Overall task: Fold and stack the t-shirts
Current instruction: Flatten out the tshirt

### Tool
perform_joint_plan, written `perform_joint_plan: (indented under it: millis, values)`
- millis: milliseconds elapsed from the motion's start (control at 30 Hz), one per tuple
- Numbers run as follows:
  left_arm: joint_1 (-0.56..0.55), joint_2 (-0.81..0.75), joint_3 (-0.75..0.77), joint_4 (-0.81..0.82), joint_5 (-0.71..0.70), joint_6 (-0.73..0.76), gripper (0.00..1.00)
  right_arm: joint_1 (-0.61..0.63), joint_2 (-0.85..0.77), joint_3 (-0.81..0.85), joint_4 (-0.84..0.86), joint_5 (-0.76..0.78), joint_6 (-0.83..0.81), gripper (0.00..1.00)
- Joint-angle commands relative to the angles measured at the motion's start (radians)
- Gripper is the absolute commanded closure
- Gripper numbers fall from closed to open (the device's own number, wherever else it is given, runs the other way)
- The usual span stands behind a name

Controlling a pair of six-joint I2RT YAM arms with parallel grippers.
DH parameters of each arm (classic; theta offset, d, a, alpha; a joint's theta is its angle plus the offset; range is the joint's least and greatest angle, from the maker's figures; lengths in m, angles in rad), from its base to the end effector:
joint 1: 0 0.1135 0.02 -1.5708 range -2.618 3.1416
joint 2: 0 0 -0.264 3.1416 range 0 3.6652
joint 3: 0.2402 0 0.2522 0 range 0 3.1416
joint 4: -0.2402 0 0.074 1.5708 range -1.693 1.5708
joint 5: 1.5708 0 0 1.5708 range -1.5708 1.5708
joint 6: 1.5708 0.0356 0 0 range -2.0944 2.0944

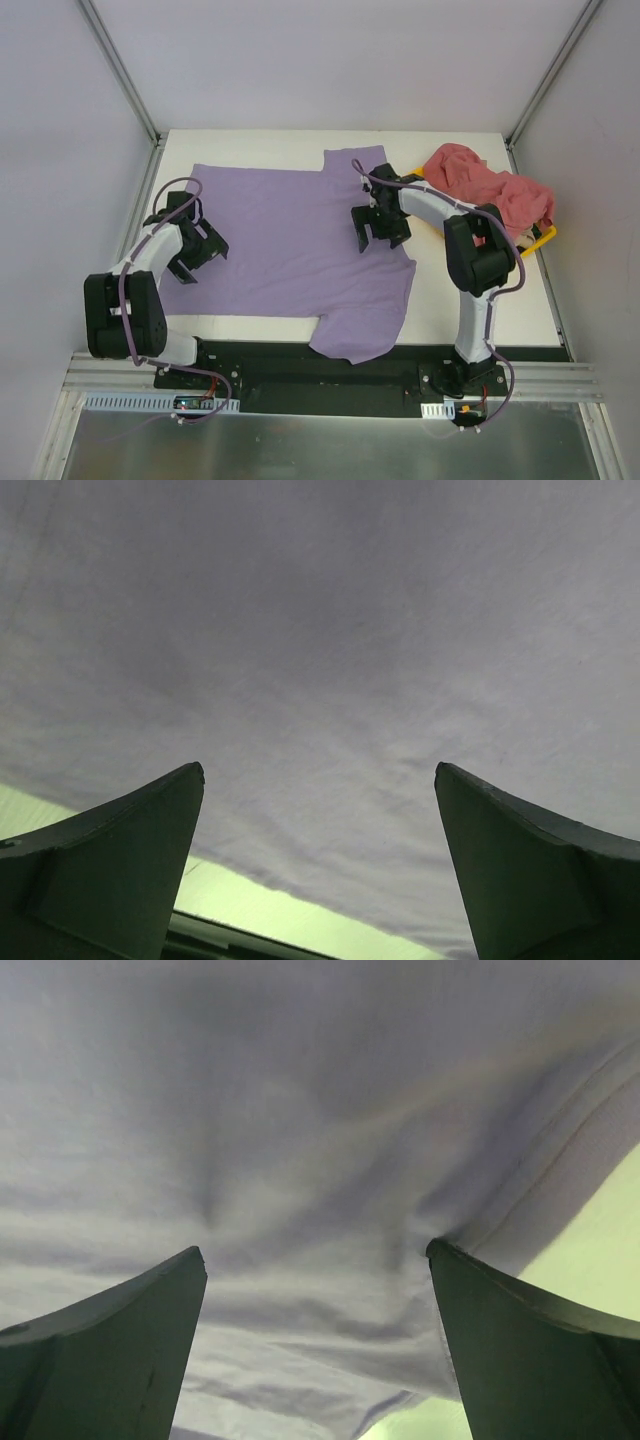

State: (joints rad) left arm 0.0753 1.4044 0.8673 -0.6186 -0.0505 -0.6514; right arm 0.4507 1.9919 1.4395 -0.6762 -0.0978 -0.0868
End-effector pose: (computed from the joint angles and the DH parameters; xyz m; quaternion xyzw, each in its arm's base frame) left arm 0.2607 0.0215 0.1998 -0.3525 0.9125 -0.0348 0.2045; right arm 0.3627 0.1794 0.1739 -0.2694 0.9467 0.0781 0.1585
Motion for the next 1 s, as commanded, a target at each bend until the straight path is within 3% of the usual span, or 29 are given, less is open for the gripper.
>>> perform_joint_plan:
  millis: [0, 400, 633, 767, 867, 967]
  values:
    - [0.021, 0.079, 0.018, 0.083, 0.028, -0.028, 0.01, -0.032, 0.062, 0.104, -0.008, 0.012, -0.013, 0.04]
    - [0.050, 0.192, 0.094, 0.089, 0.014, -0.016, 0.01, -0.089, 0.197, 0.314, -0.086, -0.010, -0.051, 0.04]
    - [0.054, 0.013, 0.081, 0.030, -0.015, -0.046, 0.01, -0.057, 0.058, 0.423, -0.230, 0.003, -0.119, 0.04]
    - [0.057, -0.155, -0.016, -0.059, -0.104, -0.152, 0.01, -0.011, -0.181, 0.304, -0.189, 0.073, -0.072, 0.04]
    - [0.060, -0.269, -0.108, -0.124, -0.153, -0.246, 0.01, 0.008, -0.413, 0.049, -0.053, 0.188, 0.039, 0.04]
    - [0.067, -0.369, -0.218, -0.165, -0.196, -0.365, 0.01, 0.006, -0.646, -0.228, 0.116, 0.205, 0.136, 0.04]
